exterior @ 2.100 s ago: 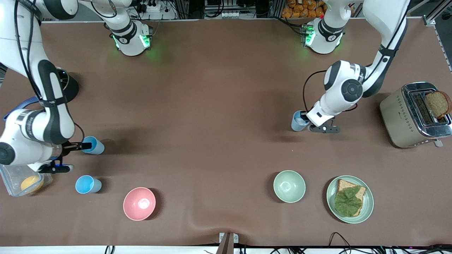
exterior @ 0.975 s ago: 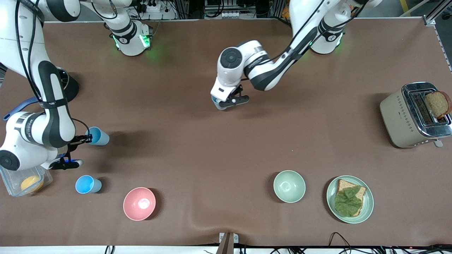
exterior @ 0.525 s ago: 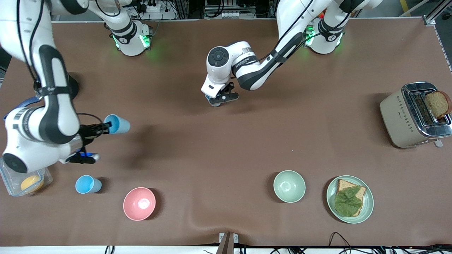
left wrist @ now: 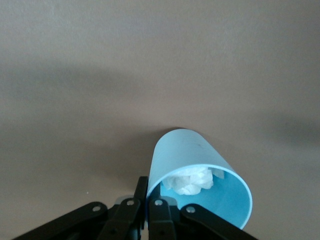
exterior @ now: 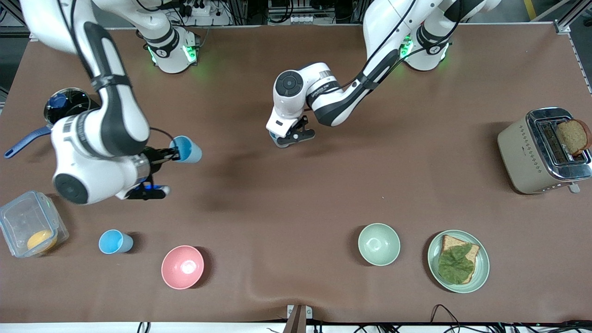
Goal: Stack blue cups with both arms
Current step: 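Set the tissue cup down with the left gripper while the right gripper approaches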
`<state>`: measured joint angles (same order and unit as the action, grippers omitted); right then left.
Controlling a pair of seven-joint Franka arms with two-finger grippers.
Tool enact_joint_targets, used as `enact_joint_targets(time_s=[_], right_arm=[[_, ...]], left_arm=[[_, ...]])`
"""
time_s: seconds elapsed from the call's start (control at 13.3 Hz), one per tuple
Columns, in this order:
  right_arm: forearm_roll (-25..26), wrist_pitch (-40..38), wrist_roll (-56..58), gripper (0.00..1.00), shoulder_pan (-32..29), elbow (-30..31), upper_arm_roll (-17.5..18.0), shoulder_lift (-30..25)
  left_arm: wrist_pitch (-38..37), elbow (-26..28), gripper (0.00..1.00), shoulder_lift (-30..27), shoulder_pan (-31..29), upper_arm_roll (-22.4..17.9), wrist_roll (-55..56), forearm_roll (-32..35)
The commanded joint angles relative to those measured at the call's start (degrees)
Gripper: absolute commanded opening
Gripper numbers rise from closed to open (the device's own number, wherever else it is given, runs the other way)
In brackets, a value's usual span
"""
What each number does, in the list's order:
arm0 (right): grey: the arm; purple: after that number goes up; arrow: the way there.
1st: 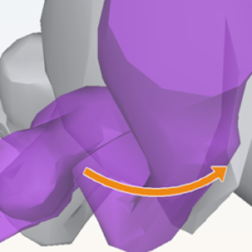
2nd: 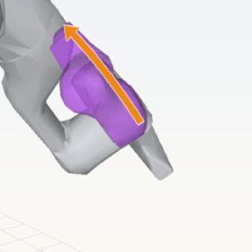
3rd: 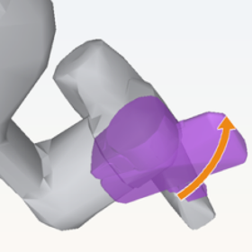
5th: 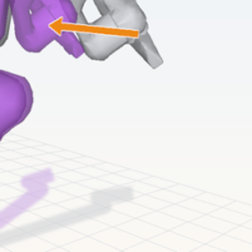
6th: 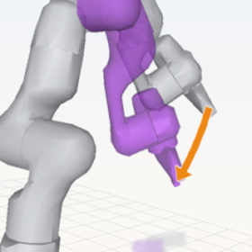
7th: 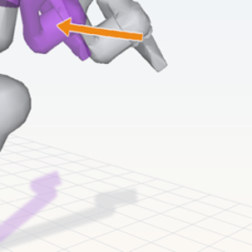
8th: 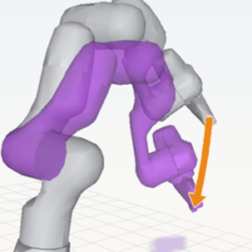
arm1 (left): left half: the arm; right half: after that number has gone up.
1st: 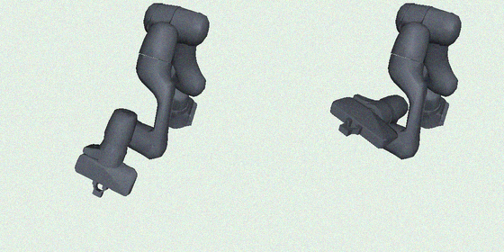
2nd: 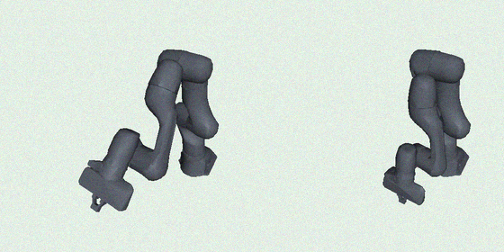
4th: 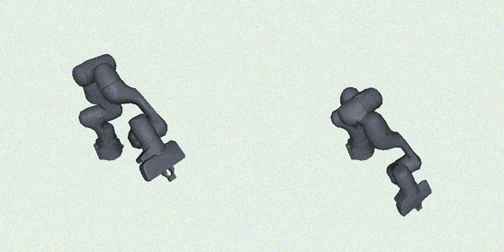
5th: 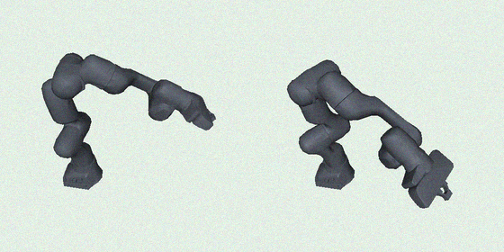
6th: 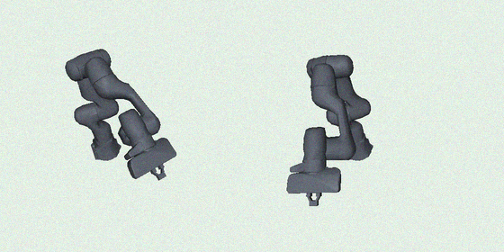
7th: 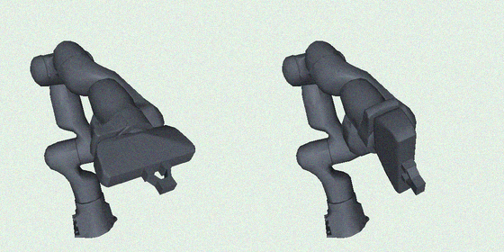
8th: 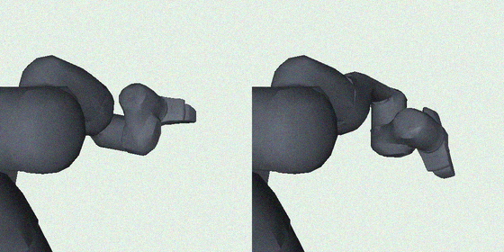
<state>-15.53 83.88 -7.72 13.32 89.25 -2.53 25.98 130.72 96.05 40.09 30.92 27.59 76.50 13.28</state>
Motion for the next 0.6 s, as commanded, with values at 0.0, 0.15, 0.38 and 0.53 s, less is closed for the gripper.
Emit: enact_joint_targets(time_s=[0.0, 0.15, 0.38, 0.53], right_arm=[[-2.4, 3.7, -1.6, 0.00, 1.1, 7.9, -0.5, -5.1], [-3.4, 4.6, -4.9, 0.00, 2.4, 7.9, -0.5, -5.0], [-3.4, 6.8, -10.8, 0.00, 5.7, 8.0, -0.5, -4.7], [-3.5, 8.0, -13.8, 0.00, 7.6, 8.0, -0.5, -4.4]], left_arm=[[0.2, -2.0, 0.93, 1.6, 0.2, -0.8, 0.8, 2.4], [0.1, -2.3, 1.00, 1.0, 0.4, -0.9, 0.8, 3.1], [-2.0, -2.6, 1.00, -3.8, -2.2, -0.9, 0.9, 3.4], [-5.5, -2.6, 1.00, -8.7, -4.6, -0.9, 0.8, 3.4]])
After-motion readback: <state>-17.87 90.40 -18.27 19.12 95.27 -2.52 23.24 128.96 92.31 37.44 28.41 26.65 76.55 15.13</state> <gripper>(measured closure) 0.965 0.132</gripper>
